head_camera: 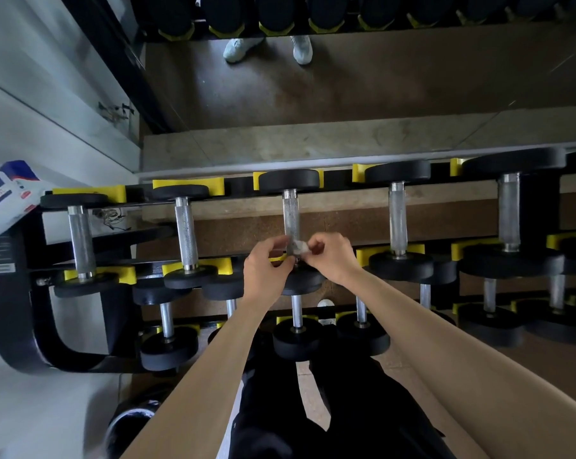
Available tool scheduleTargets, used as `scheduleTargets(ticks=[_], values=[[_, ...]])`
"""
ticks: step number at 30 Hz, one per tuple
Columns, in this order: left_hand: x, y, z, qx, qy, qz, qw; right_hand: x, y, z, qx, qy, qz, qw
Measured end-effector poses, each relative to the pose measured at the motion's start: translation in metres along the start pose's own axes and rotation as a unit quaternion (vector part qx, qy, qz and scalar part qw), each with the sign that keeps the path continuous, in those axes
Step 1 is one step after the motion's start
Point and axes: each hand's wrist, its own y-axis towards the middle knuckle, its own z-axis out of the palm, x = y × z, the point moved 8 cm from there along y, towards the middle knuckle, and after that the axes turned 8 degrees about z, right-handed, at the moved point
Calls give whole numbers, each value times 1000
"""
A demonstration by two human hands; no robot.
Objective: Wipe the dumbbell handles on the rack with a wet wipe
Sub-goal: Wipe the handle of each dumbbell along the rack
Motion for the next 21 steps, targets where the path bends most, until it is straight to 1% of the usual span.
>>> scheduleTargets(ticks=[2,4,6,7,9,10,13,15,17,19,21], values=[[-3,0,1,9,-3,12,1000,0,-3,0,33,-22,-6,999],[-7,1,3,27,-10,30,999,4,-4,-6,41,-20,-20,999],[-10,2,4,47,-32,42,997,10,-5,-16,29,26,-32,999],[-12,3,4,57,-46,44,996,12,-5,-19,27,71,-32,997],[-17,6,5,71,-75,44,994,17,-7,-23,45,167,-24,985],[-20,8,4,73,-88,42,993,21,-7,-24,50,192,-27,980],[-23,17,0,62,-98,44,992,31,-5,-28,39,224,-36,973],[-21,22,-1,59,-86,41,994,33,-3,-28,35,252,-25,967],[-15,26,-2,54,-87,19,995,32,0,-27,29,286,-7,958],[-12,30,-5,42,-102,-5,994,30,3,-27,22,322,7,947],[-15,35,-5,45,-132,-1,990,28,8,-25,31,350,16,936]])
